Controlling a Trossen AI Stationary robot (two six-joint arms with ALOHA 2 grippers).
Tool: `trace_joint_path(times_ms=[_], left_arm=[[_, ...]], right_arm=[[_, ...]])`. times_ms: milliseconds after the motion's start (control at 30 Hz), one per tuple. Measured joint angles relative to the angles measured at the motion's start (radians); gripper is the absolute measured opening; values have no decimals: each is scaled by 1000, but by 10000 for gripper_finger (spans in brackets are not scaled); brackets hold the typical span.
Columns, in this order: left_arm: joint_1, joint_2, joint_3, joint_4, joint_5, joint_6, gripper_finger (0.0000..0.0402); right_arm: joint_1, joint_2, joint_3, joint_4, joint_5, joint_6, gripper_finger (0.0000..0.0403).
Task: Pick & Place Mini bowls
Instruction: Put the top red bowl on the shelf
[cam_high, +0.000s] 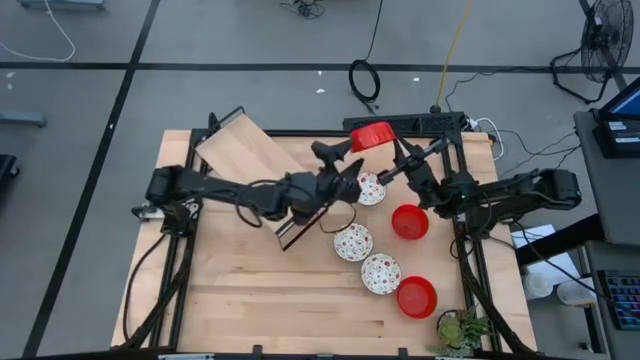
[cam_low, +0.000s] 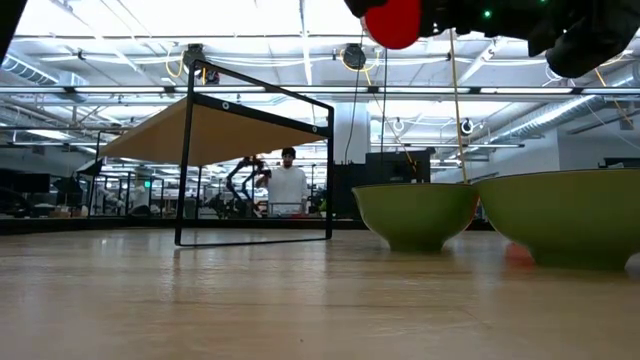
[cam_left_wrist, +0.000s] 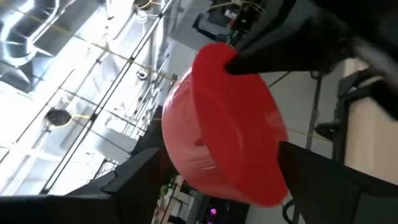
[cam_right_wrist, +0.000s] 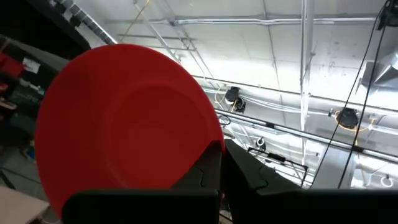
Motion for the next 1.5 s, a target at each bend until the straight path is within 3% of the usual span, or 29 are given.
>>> trace_joint_path(times_ms=[233,433,533,767,933,1100,1300,1500], left_arm=[[23,15,5,181,-36,30,280],[32,16,5,230,-65,29,224],[32,16,5,231,-71,22,175],[33,15,6,286,-89,24,19],[22,14,6,397,-146,190,9],[19,-75,4,401,-318,274,6],[68,-258,4,106,-387,92,5],[234,-464,5,-359,-481,-247,6]], right_arm=[[25,-13,0,0,-48,31,0],[31,-23,0,0,-52,31,0],[32,-22,0,0,-54,31,0],[33,-22,-1,-18,-78,60,1],[33,-22,-1,-70,-98,88,22],[30,-34,-2,-80,-64,98,90],[32,-66,-3,-133,-40,165,183],[33,-116,-1,-225,-46,242,220]])
